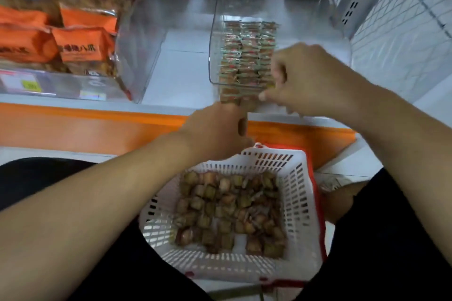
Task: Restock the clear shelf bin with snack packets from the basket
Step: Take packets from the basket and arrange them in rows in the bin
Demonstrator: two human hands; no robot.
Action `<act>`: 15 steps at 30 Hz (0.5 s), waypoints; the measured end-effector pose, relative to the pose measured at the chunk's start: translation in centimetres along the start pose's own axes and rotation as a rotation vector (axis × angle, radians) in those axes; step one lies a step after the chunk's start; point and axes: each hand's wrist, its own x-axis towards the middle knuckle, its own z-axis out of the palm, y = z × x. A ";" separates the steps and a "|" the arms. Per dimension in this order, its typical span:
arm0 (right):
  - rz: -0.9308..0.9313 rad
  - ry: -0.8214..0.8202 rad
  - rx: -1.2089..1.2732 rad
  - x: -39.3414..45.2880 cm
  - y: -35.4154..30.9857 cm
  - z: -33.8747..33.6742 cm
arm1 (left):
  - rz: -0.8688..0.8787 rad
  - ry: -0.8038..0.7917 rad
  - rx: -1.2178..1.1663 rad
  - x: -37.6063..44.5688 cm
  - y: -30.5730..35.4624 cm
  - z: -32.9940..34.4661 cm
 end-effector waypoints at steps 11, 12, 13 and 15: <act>0.170 -0.902 -0.297 -6.7 7.4 23.2 | -0.139 -0.592 0.139 -3.0 -7.5 15.4; 0.207 -0.875 -0.229 -7.1 8.3 24.9 | -0.169 -0.590 0.160 -3.1 -8.7 16.4; 0.245 -0.846 -0.165 -7.6 9.1 26.7 | -0.195 -0.606 0.154 -3.0 -9.8 17.4; 0.297 -0.789 -0.108 -8.5 10.4 29.6 | -0.225 -0.621 0.066 -2.6 -11.6 18.9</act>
